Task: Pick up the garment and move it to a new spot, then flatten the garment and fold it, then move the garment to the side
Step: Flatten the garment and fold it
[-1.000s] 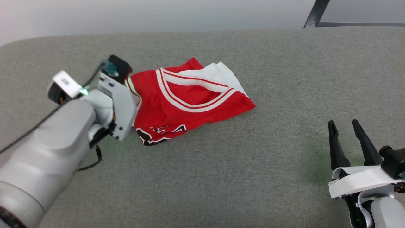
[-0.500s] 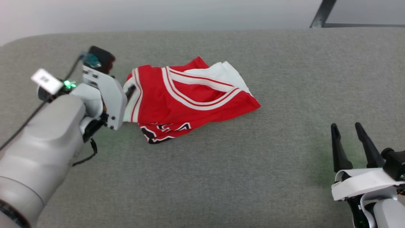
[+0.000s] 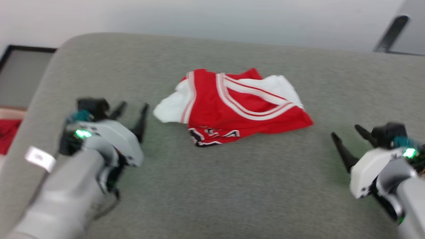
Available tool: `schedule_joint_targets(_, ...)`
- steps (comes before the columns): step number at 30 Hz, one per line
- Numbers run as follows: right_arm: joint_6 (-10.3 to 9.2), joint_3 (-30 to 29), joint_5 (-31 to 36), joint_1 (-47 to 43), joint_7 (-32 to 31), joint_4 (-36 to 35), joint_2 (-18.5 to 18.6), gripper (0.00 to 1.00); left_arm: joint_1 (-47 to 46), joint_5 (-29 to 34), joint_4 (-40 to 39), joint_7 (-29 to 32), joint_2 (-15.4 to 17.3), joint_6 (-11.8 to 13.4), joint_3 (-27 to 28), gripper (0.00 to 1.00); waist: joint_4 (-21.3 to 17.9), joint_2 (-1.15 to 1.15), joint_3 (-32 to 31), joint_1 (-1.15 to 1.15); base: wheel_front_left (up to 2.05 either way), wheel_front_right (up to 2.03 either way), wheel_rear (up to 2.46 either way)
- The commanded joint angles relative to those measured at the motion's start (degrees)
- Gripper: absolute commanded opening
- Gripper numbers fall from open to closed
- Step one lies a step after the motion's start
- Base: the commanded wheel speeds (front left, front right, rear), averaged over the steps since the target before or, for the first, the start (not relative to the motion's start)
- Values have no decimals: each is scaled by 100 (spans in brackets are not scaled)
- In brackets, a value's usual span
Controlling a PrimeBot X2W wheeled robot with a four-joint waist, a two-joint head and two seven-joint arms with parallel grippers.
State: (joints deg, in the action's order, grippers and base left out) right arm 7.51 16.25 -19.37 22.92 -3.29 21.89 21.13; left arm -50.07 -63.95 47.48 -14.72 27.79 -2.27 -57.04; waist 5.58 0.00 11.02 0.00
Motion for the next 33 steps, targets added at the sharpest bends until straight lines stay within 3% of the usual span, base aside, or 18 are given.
schedule_joint_targets(1,-4,101,-78,167,-234,32,116,100,182,45,-159,-42,-59,117,117,100,522,0,-95,0,0,0,0)
schedule_joint_targets(8,-4,466,-1049,1257,-2143,269,753,100,1650,1165,-2171,-41,-230,949,1764,100,1256,0,76,0,0,0,0)
schedule_joint_targets(13,-4,672,-1409,2123,-3322,757,1006,100,2571,2106,-3311,-41,-415,1225,2471,100,1642,0,352,0,0,0,0)
schedule_joint_targets(20,-4,1170,-1345,2806,-4241,1436,1231,100,3068,2801,-3951,-42,-778,1089,2958,100,2097,0,636,0,0,0,0)
schedule_joint_targets(26,-4,1270,-1028,3078,-4273,2022,1308,100,3275,3002,-4060,-42,-1032,877,3297,100,2254,0,834,0,0,0,0)
schedule_joint_targets(31,-2,1400,-956,3040,-4415,2364,1158,100,3371,3138,-4041,-42,-1178,708,3559,100,2208,0,967,0,0,0,0)
schedule_joint_targets(32,-2,1439,-1003,3014,-4445,2392,1125,85,3388,3148,-4039,-42,-1212,668,3610,100,2195,0,979,0,0,0,0)
schedule_joint_targets(33,-1,1479,-1031,2995,-4471,2398,1110,44,3402,3178,-4030,-42,-1234,644,3655,100,2180,0,989,0,0,0,0)
